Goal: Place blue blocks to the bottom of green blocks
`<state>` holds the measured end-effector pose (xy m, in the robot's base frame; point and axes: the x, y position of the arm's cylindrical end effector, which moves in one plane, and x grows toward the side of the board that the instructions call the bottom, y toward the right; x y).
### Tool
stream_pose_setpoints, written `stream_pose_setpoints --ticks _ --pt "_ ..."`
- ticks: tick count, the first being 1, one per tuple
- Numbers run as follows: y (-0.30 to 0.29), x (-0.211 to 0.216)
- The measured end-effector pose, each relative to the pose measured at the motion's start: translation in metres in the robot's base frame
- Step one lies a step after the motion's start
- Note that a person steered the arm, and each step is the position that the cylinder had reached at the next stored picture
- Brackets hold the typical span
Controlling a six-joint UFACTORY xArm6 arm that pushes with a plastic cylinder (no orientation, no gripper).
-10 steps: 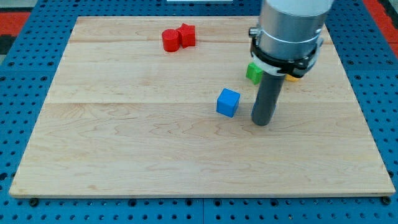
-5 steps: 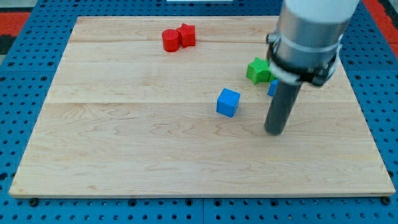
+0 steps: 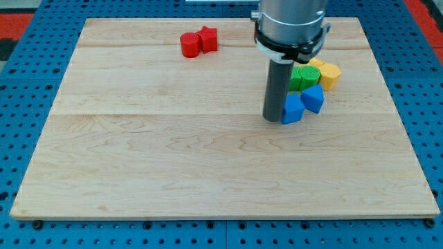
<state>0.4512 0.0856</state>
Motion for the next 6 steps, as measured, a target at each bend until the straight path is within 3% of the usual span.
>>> stream_pose_setpoints --ticks 2,3,6 --pt "0.001 0.024" --pt "0.030 0.031" --pt "0.038 0.005"
